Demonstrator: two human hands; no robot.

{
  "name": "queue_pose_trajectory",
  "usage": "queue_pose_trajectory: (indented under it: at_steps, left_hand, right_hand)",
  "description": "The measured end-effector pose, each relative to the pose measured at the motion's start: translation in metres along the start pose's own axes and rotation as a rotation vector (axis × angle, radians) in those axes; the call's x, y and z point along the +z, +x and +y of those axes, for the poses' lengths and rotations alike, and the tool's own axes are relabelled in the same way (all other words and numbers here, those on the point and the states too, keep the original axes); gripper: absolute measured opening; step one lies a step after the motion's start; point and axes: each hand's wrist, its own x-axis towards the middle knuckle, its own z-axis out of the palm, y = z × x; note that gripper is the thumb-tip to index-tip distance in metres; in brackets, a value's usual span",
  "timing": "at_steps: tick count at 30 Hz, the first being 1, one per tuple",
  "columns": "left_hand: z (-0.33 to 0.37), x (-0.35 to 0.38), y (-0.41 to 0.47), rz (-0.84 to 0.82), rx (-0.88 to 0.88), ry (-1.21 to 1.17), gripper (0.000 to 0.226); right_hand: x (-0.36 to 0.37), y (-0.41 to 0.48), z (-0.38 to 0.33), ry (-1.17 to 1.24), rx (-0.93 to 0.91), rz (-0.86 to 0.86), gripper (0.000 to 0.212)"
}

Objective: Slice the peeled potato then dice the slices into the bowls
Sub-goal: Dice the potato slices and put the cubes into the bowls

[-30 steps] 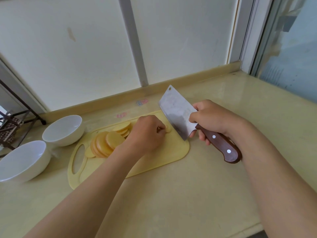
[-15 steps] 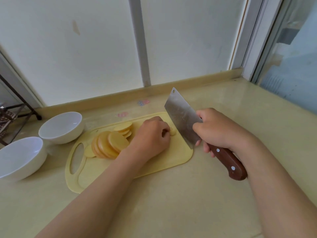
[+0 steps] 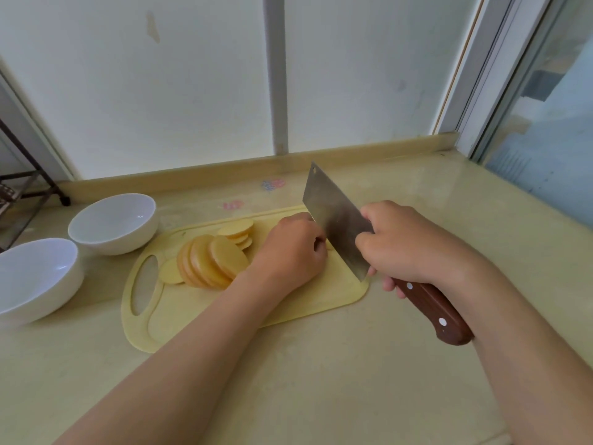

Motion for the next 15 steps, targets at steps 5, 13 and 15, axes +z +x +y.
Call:
queue_pose_trajectory:
  at_steps: [5,13,15]
  left_hand:
    - [-0.001,-0.001,0.001,-0.014,-0.001,0.003,0.022]
    - [-0.001,-0.003,0.000,-0.020,-0.006,-0.007,0.021]
    - [-0.001,-0.002,0.000,-0.008,-0.007,-0.008,0.021]
  right_hand:
    - [0.000,-0.003,-0.002,-0.016,0.017,-0.013,0.048]
    - [-0.004,-0.013,-0.004,-0.105,0.048,-0.053,0.061]
    - [-0.004,-0.013,-0.005,-0.127,0.059,-0.068,0.051]
